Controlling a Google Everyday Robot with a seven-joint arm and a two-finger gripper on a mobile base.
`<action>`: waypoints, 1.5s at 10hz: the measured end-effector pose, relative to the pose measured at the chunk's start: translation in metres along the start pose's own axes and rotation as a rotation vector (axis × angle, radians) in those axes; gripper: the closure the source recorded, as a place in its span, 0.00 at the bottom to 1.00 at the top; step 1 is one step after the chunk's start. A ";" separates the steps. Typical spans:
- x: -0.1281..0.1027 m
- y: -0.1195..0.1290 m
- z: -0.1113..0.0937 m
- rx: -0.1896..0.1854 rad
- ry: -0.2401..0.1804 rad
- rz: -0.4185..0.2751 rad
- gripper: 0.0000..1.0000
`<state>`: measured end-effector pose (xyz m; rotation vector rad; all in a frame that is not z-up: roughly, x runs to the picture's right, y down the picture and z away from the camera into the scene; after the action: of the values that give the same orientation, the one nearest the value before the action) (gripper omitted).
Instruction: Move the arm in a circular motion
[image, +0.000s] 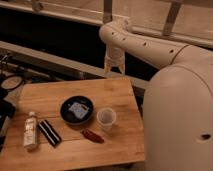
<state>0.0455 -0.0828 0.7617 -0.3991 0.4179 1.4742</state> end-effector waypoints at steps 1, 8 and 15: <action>0.004 0.015 -0.001 0.004 0.005 -0.011 0.35; 0.032 0.105 -0.008 0.024 0.037 -0.141 0.35; 0.082 0.167 -0.014 0.037 0.065 -0.238 0.35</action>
<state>-0.1170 -0.0092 0.7078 -0.4527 0.4336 1.2230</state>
